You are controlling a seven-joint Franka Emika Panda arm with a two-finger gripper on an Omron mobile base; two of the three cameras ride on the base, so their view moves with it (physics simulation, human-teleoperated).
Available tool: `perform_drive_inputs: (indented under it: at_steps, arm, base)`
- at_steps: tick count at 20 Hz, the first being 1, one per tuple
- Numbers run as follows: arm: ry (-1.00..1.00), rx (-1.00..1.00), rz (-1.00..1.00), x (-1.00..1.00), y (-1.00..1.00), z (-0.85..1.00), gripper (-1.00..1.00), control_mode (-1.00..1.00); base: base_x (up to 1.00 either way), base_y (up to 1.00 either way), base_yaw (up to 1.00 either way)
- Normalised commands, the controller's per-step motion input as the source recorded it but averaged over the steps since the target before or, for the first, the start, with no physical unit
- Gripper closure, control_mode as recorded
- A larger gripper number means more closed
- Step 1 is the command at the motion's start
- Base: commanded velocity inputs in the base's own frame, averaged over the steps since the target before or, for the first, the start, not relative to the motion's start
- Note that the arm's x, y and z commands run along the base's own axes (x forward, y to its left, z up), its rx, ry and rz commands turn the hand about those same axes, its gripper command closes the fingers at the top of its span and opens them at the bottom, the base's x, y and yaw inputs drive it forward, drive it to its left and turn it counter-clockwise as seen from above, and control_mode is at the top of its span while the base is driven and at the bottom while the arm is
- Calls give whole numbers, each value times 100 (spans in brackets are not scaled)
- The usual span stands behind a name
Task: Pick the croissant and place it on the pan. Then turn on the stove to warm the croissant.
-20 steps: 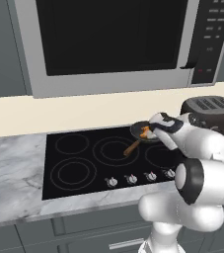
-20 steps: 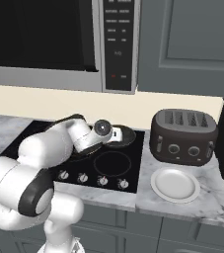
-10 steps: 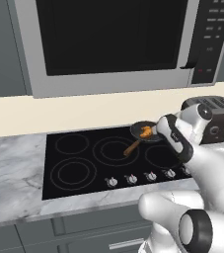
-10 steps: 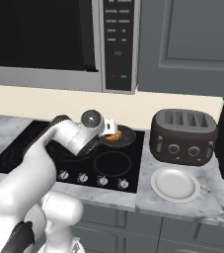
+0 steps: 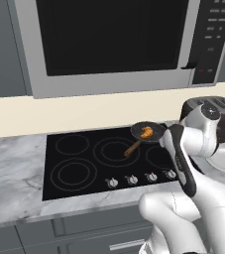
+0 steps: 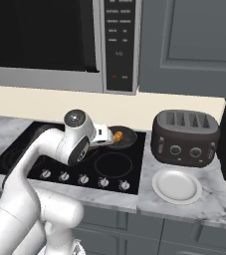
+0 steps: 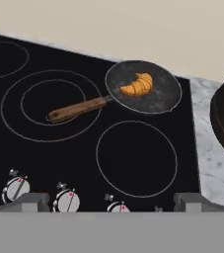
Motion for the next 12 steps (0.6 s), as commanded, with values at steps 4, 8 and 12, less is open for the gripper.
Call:
perform_drive_inputs:
  at_steps: [4, 8, 12]
  arm:
    - [24, 0, 0, -57, 0, 5, -100, -100]
    - [27, 1, -1, -37, -1, 4, -100, -100]
    - [29, 1, -5, -23, -9, 1, -100, -100]
  base:
    - [0, 0, 0]
    - [0, 0, 0]
    - [0, 0, 0]
